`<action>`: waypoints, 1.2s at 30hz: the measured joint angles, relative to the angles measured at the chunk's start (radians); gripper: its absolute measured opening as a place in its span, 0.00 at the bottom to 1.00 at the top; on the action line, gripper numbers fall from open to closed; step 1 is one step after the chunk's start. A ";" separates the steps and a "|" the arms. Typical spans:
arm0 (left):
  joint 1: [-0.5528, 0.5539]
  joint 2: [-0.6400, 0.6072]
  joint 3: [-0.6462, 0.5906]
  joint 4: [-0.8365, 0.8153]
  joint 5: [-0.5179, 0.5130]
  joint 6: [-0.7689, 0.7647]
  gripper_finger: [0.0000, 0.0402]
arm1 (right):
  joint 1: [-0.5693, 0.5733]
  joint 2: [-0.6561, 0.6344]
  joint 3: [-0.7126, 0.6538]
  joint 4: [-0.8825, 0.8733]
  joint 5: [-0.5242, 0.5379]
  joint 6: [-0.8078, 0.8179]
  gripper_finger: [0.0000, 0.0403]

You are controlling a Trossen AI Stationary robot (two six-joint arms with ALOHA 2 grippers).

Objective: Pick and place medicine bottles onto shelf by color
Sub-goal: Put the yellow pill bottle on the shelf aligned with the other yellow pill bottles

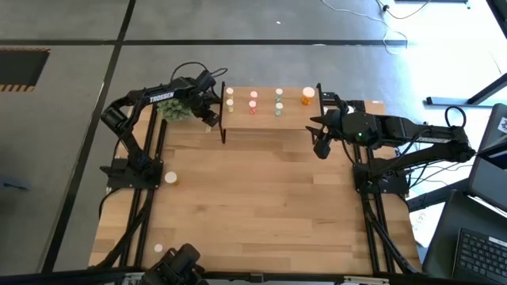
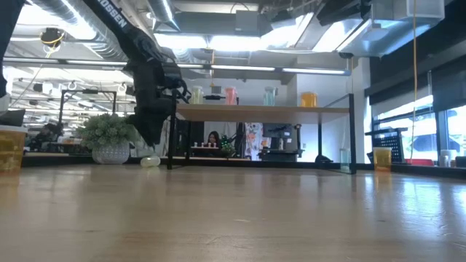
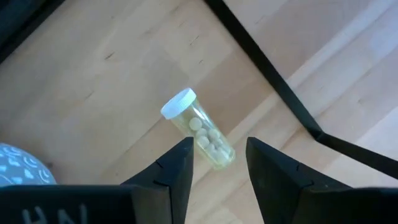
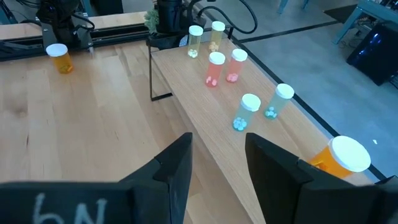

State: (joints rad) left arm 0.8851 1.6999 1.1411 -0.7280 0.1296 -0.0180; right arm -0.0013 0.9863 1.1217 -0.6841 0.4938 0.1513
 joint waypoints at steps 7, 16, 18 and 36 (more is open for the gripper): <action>-0.009 -0.050 0.000 0.014 -0.141 -0.090 0.35 | 0.000 0.000 0.000 0.000 0.000 -0.001 0.38; -0.052 -0.099 -0.001 -0.150 -0.174 -0.322 0.35 | 0.000 0.000 0.000 0.000 0.000 -0.001 0.38; -0.084 -0.096 -0.001 -0.138 -0.179 -0.354 0.35 | 0.000 0.000 0.000 0.000 0.000 0.000 0.38; -0.084 -0.087 -0.170 0.052 -0.155 -0.446 0.35 | 0.000 0.000 0.000 0.000 0.000 0.000 0.38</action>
State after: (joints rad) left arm 0.8009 1.6126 0.9716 -0.6763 -0.0253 -0.4642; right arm -0.0016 0.9863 1.1217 -0.6840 0.4938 0.1508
